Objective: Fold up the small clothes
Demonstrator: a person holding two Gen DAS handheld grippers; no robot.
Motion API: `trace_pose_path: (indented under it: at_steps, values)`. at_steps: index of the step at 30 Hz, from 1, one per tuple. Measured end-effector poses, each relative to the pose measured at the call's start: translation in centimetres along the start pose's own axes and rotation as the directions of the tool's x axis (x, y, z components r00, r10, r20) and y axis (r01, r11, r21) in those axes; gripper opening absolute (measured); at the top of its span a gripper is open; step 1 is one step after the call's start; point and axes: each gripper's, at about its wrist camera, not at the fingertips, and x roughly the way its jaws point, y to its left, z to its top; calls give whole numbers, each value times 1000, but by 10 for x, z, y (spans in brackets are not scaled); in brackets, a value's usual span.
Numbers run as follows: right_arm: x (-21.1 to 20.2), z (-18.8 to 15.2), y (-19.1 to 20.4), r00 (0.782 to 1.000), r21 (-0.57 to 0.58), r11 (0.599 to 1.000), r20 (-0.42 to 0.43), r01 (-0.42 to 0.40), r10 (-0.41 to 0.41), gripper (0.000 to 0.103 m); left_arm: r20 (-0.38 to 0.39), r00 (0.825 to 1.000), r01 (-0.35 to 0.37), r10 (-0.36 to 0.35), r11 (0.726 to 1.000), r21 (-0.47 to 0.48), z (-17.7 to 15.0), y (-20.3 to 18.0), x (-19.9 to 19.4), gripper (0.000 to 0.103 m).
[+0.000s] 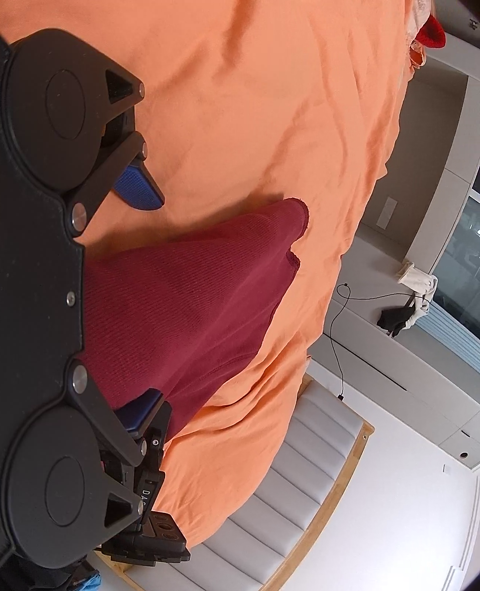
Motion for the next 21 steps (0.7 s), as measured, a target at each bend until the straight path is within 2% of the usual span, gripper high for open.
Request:
trace_pose_path:
  at_steps: [9,12,16,21]
  values:
    - [-1,4,0,1000,25,1000,0,-11,11,102,-9,1000,-5,5,1000,-7,0,-1,-4,103]
    - [-2,6,-5,1000,91,995,6,-30,30,102,-55,998,-25,24,999,-25,9,-3,0,103]
    - [-3,7,-3,1000,110,994,5,-13,12,89,-123,990,-76,65,993,-86,24,-4,11,103]
    - [-2,6,3,1000,86,996,-4,3,-3,86,-187,977,-115,105,993,-41,35,-8,14,103]
